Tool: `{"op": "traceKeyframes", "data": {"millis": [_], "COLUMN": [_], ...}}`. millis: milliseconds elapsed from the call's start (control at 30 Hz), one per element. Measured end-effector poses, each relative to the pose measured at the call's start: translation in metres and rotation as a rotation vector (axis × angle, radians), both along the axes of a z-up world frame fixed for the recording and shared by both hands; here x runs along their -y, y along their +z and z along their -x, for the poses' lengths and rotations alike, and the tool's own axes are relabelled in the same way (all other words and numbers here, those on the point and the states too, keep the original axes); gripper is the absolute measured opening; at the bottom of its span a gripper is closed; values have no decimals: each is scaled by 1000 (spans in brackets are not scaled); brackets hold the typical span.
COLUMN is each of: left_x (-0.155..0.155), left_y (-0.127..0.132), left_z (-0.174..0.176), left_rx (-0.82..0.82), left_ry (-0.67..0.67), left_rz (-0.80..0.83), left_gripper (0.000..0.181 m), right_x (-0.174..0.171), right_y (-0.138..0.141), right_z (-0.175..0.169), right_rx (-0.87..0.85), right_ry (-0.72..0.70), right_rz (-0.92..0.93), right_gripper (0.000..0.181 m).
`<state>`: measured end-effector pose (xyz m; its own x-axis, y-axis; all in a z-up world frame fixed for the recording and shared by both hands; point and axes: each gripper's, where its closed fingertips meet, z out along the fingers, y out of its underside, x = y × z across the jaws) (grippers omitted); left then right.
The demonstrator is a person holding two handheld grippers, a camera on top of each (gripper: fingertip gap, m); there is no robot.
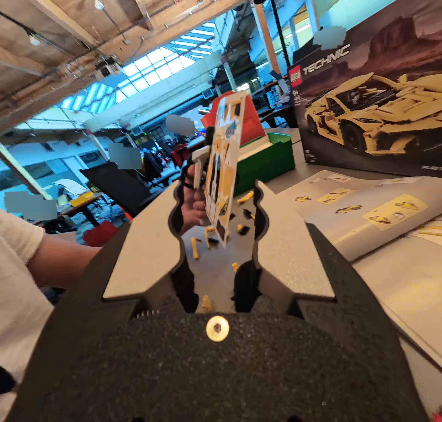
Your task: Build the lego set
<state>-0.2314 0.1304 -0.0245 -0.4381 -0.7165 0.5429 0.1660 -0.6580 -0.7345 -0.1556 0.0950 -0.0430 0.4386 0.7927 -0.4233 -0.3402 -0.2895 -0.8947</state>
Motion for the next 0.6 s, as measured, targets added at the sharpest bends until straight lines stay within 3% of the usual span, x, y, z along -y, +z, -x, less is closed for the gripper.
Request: {"op": "traceKeyframes", "data": {"millis": [233,600], "left_x": [19,16], "left_y": [-2,-9], "left_z": [-16,-22], "left_rx": [-25,-77], "left_ry": [-29,6], "left_rz": [-30,-49], "left_gripper": [0,0], "right_x": [9,8], "right_y": [14,4], "right_z": [-4,-2], "right_rx": [-179,-163], "right_ry": [123,148], "right_rz": [73,112], "right_gripper": [35,13]}}
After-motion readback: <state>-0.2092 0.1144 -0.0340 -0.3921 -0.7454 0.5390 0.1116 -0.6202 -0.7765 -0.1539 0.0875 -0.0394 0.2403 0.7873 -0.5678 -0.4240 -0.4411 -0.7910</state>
